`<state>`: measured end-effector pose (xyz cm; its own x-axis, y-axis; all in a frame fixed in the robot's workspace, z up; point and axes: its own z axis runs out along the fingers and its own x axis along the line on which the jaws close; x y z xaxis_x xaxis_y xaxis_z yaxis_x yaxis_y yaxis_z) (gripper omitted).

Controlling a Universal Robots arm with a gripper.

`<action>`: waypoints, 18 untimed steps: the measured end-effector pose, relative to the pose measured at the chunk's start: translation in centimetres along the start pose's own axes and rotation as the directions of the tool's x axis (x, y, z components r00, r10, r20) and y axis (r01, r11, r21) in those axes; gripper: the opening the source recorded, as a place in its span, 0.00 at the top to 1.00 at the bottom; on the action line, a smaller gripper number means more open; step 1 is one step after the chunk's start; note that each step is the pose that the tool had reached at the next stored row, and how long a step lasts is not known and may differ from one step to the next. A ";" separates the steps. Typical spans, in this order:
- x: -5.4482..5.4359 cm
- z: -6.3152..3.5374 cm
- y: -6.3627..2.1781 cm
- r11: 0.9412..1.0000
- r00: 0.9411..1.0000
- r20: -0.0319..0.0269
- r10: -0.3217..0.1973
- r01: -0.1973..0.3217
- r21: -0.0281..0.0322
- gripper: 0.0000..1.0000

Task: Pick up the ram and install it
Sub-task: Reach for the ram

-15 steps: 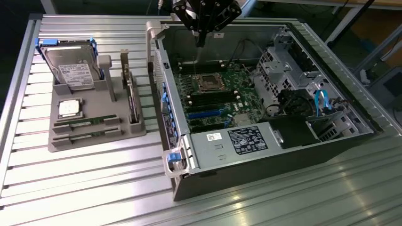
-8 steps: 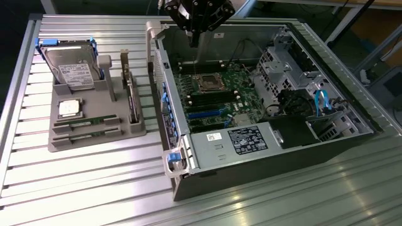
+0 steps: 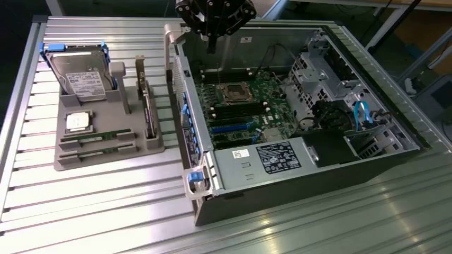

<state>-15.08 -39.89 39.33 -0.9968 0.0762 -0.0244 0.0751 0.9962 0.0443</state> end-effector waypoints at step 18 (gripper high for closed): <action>2.8 -0.03 -0.21 1.000 1.000 -0.001 0.000 0.000 0.000 0.90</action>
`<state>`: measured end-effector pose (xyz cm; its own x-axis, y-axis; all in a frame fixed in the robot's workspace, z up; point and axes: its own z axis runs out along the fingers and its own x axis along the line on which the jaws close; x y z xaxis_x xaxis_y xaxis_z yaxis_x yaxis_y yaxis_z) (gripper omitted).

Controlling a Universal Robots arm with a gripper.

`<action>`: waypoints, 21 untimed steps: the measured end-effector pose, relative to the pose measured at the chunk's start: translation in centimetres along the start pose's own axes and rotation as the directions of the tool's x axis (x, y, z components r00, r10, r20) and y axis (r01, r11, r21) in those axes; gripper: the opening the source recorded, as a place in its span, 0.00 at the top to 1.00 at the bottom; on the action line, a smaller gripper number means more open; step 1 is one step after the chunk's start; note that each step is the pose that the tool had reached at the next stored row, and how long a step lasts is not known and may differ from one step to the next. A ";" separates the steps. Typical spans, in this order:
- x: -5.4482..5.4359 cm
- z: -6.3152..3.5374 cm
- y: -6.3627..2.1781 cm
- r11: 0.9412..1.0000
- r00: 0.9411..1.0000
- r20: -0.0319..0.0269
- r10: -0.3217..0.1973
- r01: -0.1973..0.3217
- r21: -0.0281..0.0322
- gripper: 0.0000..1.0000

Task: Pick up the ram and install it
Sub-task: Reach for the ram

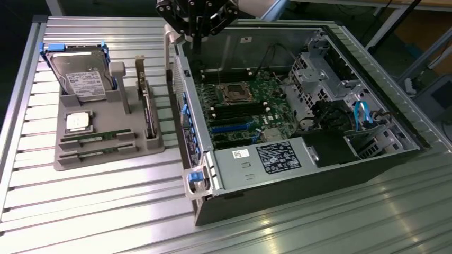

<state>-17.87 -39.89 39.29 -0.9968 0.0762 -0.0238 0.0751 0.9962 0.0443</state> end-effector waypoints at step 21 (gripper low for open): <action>6.0 -0.10 -0.46 1.000 1.000 -0.001 0.000 0.000 0.000 0.90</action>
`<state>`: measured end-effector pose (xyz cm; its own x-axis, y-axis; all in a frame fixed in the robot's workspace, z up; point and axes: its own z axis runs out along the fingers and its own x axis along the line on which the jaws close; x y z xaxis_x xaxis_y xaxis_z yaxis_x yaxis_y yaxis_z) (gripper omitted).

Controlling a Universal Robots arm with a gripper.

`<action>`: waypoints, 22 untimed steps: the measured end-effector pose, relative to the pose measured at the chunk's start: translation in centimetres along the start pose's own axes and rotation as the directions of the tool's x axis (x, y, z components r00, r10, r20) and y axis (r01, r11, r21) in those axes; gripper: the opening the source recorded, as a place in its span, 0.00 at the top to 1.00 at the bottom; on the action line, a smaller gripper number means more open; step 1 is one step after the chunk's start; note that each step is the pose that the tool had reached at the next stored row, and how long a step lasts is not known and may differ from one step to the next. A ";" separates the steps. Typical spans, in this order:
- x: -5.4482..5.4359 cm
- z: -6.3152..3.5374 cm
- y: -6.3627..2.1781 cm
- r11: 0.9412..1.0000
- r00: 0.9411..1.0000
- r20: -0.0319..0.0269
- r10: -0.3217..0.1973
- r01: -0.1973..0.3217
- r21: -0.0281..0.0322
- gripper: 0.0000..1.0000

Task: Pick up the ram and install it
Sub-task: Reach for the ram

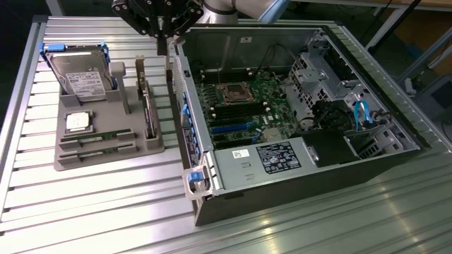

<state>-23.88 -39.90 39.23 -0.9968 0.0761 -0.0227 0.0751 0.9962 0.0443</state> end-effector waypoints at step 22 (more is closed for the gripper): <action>3.7 0.06 -0.29 1.000 1.000 -0.021 0.001 -0.001 0.002 0.90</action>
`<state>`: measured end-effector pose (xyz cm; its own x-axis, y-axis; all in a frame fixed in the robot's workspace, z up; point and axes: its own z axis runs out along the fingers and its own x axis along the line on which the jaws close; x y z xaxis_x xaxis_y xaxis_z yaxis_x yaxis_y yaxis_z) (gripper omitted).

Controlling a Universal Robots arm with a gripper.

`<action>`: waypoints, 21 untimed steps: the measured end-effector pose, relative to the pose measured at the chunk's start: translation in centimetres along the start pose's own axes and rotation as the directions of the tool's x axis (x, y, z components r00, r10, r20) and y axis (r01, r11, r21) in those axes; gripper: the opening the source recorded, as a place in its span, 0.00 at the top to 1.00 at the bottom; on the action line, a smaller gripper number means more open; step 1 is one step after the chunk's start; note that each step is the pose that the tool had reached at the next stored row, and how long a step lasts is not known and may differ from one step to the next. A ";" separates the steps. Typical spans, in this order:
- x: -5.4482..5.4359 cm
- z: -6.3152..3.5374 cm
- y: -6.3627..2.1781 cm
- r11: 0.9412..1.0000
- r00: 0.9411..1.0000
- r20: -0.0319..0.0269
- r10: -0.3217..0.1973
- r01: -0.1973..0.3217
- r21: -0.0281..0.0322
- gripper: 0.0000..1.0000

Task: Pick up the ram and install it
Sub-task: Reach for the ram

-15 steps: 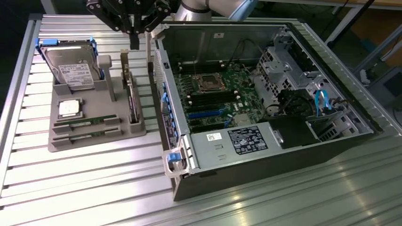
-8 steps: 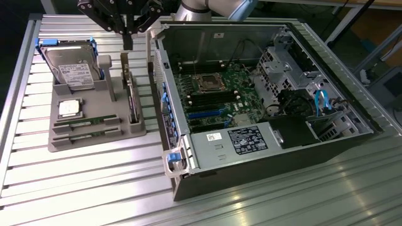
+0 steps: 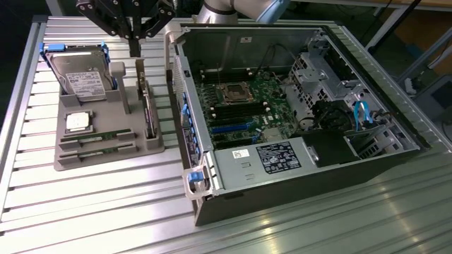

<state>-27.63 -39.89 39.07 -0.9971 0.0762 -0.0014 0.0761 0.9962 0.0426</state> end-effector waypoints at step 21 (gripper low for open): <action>3.9 0.36 -0.31 1.000 0.998 -0.063 0.003 -0.003 0.005 0.90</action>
<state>-31.54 -39.89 38.69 -0.9952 0.0762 0.0613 0.0786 0.9962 0.0378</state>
